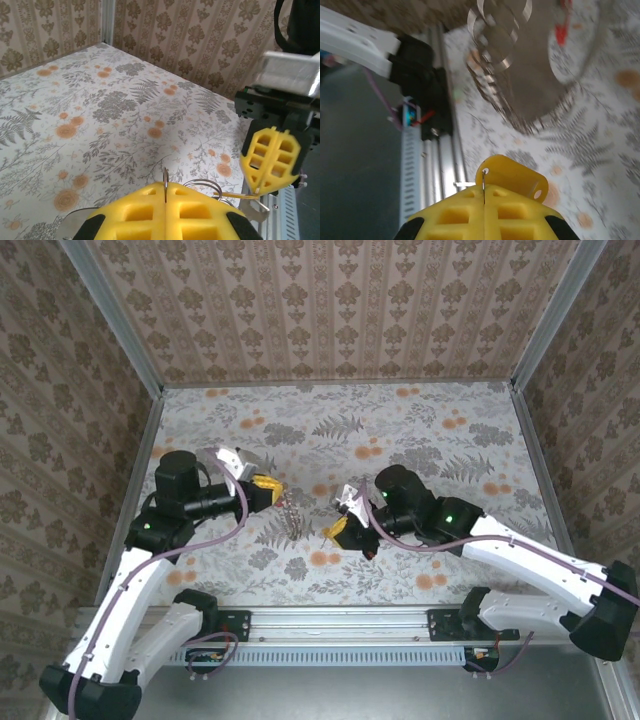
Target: Put the keys on the keyring
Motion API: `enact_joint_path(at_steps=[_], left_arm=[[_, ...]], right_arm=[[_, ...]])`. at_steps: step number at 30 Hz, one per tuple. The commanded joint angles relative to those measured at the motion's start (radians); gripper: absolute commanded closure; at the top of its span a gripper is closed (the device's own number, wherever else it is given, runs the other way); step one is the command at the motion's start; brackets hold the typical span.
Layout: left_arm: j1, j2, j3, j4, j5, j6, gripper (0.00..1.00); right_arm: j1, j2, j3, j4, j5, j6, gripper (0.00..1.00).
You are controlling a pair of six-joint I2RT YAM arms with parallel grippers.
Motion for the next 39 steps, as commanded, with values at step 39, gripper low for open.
enact_joint_path(at_steps=[39], left_arm=[[-0.291, 0.051, 0.118, -0.131, -0.082, 0.174, 1.0]], right_arm=[[-0.032, 0.091, 0.321, -0.19, -0.011, -0.061, 0.99]])
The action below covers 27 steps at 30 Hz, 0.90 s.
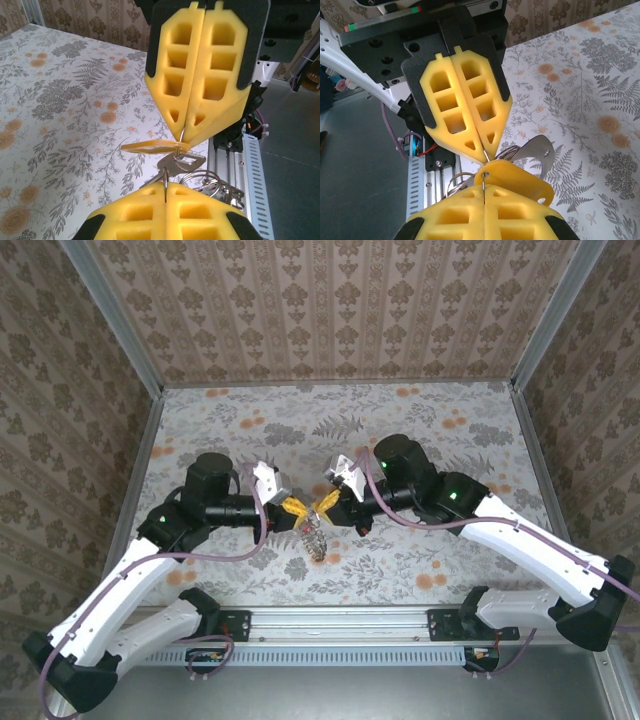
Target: Put the keys on the keyring
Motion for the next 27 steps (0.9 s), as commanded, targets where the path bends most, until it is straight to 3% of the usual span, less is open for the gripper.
enact_joint_path(at_steps=[1, 10, 19, 27], left_arm=[[-0.007, -0.018, 0.043, 0.003, 0.007, 0.03, 1.0], [-0.006, -0.014, 0.084, -0.045, 0.066, 0.077, 1.0], [-0.007, 0.05, 0.109, -0.033, 0.077, 0.089, 1.0], [-0.016, 0.098, 0.129, -0.058, 0.09, 0.108, 1.0]], right_arm=[[0.004, -0.001, 0.055, -0.09, 0.008, -0.051, 1.0], [0.067, 0.081, 0.148, -0.31, 0.289, -0.222, 1.0], [0.09, 0.069, 0.146, -0.232, 0.155, -0.252, 1.0], [0.089, 0.065, 0.158, -0.217, 0.15, -0.253, 1.0]])
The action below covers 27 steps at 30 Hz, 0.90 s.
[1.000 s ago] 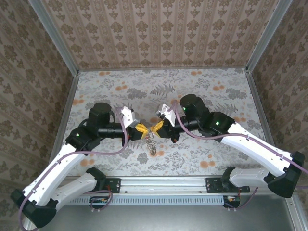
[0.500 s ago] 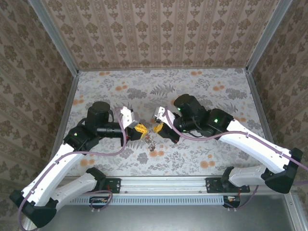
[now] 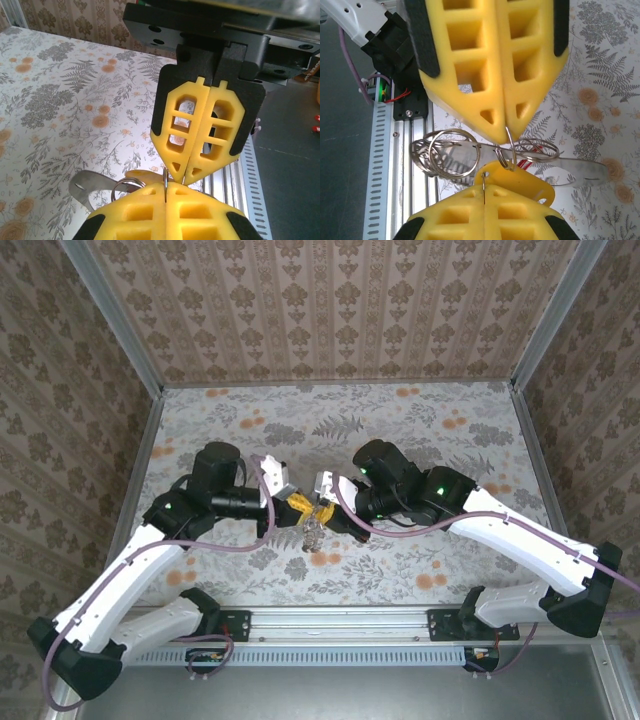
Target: Put the keys on the keyring
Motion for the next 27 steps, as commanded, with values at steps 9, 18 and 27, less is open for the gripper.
enact_joint_path(at_steps=[9, 18, 27], left_arm=[[-0.047, 0.015, 0.056, -0.039, 0.005, 0.05, 1.0], [-0.069, 0.016, 0.064, -0.057, -0.012, 0.057, 1.0], [-0.068, 0.01, 0.051, -0.053, -0.019, 0.06, 1.0]], right_arm=[[0.0, -0.055, 0.044, 0.062, -0.025, -0.018, 1.0], [0.0, -0.082, 0.034, 0.087, 0.012, -0.012, 1.0], [0.005, -0.107, 0.018, 0.08, 0.121, -0.031, 1.0]])
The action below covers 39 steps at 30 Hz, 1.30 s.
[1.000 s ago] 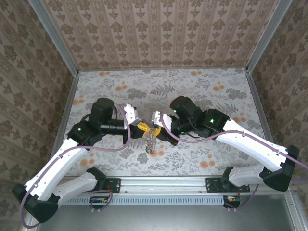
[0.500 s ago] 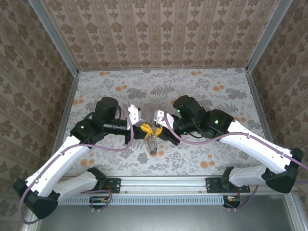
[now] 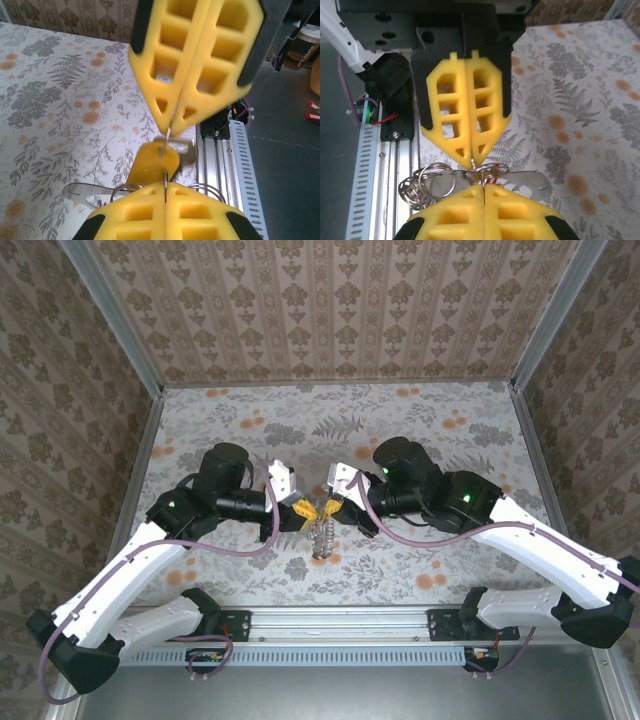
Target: Put the keys on the keyring
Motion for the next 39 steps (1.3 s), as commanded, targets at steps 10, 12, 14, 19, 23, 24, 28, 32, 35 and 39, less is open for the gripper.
enact_joint_path(at_steps=[10, 12, 14, 19, 23, 24, 28, 32, 35, 39], left_arm=[[-0.001, -0.012, 0.015, 0.005, 0.019, 0.026, 1.0], [0.002, -0.012, 0.014, 0.007, 0.02, 0.025, 1.0], [0.002, -0.011, 0.012, 0.01, 0.019, 0.026, 1.0], [0.002, -0.012, 0.011, 0.009, 0.019, 0.027, 1.0], [0.003, -0.012, 0.01, 0.009, 0.025, 0.028, 1.0], [0.002, -0.011, 0.01, 0.009, 0.025, 0.028, 1.0], [0.002, -0.015, 0.008, 0.009, 0.025, 0.029, 1.0], [0.004, -0.014, 0.004, 0.01, 0.023, 0.031, 1.0], [0.006, -0.014, 0.002, 0.01, 0.023, 0.031, 1.0], [0.006, -0.016, -0.002, 0.011, 0.014, 0.03, 1.0]], right_arm=[[0.019, 0.019, 0.038, -0.067, 0.038, -0.067, 1.0], [0.029, 0.027, 0.049, -0.092, 0.047, -0.076, 1.0], [0.037, 0.035, 0.058, -0.114, 0.05, -0.083, 1.0], [0.043, 0.042, 0.069, -0.117, 0.028, -0.085, 1.0], [0.045, 0.052, 0.07, -0.103, 0.026, -0.084, 1.0], [0.045, 0.053, 0.069, -0.099, 0.029, -0.083, 1.0], [0.045, 0.048, 0.061, -0.081, 0.062, -0.078, 1.0], [0.046, 0.049, 0.064, -0.087, 0.081, -0.077, 1.0], [0.048, 0.046, 0.066, -0.101, 0.092, -0.08, 1.0], [0.048, 0.043, 0.067, -0.117, 0.104, -0.077, 1.0]])
